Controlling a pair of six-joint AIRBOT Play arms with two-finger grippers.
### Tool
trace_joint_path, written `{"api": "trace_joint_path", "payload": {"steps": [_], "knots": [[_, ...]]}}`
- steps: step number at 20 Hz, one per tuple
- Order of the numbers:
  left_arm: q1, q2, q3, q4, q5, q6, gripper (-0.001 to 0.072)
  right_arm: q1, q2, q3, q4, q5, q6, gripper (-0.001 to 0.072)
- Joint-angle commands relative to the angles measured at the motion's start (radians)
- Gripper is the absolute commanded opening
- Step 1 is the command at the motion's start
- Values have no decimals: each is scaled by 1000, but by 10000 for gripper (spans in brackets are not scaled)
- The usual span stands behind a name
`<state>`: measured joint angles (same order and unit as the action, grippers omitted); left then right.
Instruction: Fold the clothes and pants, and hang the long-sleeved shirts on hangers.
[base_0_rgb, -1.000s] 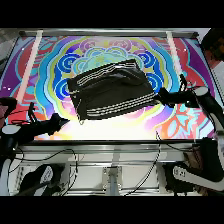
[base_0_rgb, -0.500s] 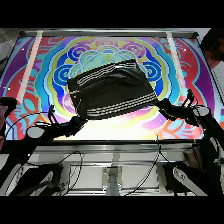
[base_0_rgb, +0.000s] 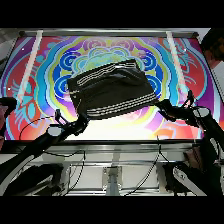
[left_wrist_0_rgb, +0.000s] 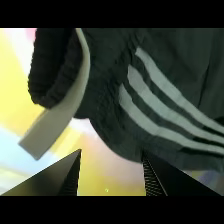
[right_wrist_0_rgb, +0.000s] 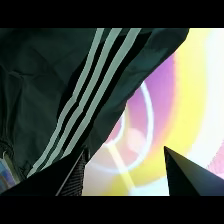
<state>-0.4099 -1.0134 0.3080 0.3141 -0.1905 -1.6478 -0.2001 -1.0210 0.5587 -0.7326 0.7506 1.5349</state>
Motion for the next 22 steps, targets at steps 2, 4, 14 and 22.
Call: {"api": "trace_joint_path", "payload": {"steps": [2,4,14,22], "knots": [[-12,-16,0,-39,199,-6,330,1,1,0,0,6,2,530],[-13,-22,0,-39,198,-6,291,1,1,0,3,21,2,530],[-12,-45,3,-28,206,-40,303,1,1,0,7,52,2,557],[-12,-45,3,-28,330,-40,298,1,1,0,8,76,2,640]]}}
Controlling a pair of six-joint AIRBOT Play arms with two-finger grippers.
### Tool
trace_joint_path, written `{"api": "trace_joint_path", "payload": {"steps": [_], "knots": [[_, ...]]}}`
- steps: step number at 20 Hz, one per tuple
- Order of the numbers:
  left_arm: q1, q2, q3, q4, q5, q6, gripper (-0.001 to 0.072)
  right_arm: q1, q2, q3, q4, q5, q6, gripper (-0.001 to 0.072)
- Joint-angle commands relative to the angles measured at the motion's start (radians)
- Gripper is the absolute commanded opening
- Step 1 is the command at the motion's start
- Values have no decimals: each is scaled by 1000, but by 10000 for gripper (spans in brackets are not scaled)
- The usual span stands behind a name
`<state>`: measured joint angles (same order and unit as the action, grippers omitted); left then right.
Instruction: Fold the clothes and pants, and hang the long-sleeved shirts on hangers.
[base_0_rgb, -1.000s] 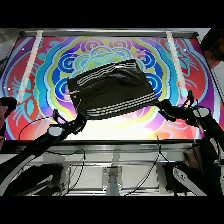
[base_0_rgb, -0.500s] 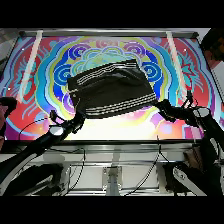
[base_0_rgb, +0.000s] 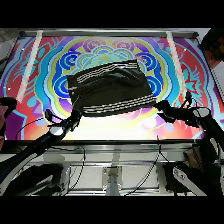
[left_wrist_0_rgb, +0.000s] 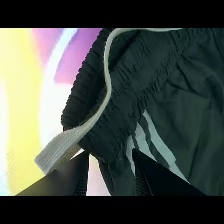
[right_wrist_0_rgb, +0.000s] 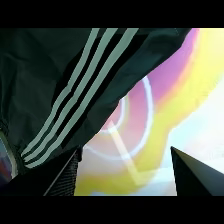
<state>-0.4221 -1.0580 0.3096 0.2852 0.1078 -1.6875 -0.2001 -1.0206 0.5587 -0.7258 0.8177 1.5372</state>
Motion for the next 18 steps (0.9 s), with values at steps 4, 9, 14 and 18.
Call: {"api": "trace_joint_path", "payload": {"steps": [4,9,14,18], "knots": [[0,-1,2,1,48,0,139,1,0,0,50,18,0,640],[0,-1,2,1,66,0,95,1,-23,0,69,-18,71,640],[0,-1,2,1,79,0,599,1,-43,0,68,-5,71,640],[0,-5,2,1,143,-1,599,1,-43,0,68,-6,71,639]]}}
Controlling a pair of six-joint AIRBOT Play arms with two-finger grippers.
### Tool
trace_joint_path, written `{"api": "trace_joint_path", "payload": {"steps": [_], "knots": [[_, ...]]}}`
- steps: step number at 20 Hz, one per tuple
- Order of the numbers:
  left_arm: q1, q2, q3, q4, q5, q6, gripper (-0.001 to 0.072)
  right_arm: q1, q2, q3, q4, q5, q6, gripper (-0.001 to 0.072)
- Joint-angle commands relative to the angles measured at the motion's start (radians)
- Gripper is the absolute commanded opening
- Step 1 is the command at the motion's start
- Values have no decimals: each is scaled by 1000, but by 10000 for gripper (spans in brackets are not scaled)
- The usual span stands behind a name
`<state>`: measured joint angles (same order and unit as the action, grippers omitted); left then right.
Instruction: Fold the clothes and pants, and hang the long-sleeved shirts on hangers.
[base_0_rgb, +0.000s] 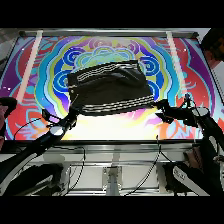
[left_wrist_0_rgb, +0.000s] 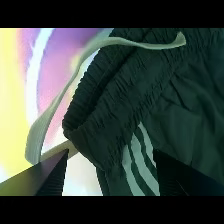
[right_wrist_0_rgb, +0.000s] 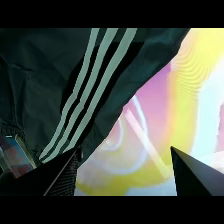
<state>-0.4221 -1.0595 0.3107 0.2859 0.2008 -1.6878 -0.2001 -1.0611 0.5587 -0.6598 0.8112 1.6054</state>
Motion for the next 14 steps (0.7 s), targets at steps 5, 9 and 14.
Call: {"api": "trace_joint_path", "payload": {"steps": [5,9,14], "knots": [[1,-98,27,1,-21,-94,596,1,-3,0,2,0,2,639],[2,-142,85,2,-37,-93,435,1,-3,0,2,13,2,639],[39,-144,104,1,-36,-93,25,1,-3,0,1,4,2,624]]}}
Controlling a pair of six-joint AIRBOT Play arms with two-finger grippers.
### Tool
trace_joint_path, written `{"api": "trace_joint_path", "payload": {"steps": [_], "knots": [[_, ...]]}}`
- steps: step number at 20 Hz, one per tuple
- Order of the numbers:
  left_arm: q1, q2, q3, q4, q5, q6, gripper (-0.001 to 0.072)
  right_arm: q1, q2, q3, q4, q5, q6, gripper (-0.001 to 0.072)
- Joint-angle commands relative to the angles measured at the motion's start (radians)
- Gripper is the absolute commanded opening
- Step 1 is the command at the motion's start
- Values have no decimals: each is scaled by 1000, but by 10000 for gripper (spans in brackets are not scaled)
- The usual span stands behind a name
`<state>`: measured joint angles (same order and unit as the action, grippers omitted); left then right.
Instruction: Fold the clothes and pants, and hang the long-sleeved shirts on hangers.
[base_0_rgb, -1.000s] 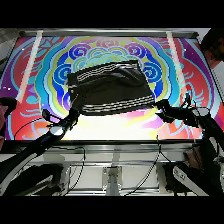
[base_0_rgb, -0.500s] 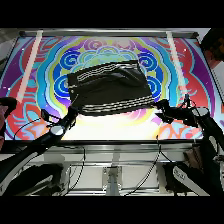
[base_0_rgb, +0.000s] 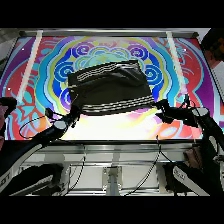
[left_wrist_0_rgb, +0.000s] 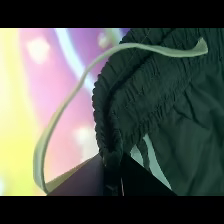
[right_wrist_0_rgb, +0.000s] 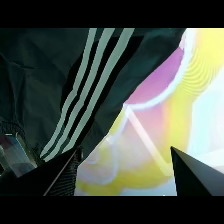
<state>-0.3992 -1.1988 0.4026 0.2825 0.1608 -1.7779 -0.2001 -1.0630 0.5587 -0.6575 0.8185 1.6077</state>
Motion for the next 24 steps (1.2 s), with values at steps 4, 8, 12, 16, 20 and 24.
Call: {"api": "trace_joint_path", "payload": {"steps": [4,8,12,16,20,24], "knots": [[20,3,13,132,-11,-3,22,1,-17,0,12,-42,70,624],[20,42,13,193,-19,-3,22,2,-121,0,77,-52,79,623],[20,83,13,273,-20,-3,22,1,-222,0,163,-98,29,619],[20,108,13,293,-20,-3,22,1,-264,1,220,-163,2,618],[20,109,13,339,-23,-3,22,2,-328,45,242,-176,-3,618],[20,109,13,339,-27,-3,22,39,-419,124,245,-176,-3,617]]}}
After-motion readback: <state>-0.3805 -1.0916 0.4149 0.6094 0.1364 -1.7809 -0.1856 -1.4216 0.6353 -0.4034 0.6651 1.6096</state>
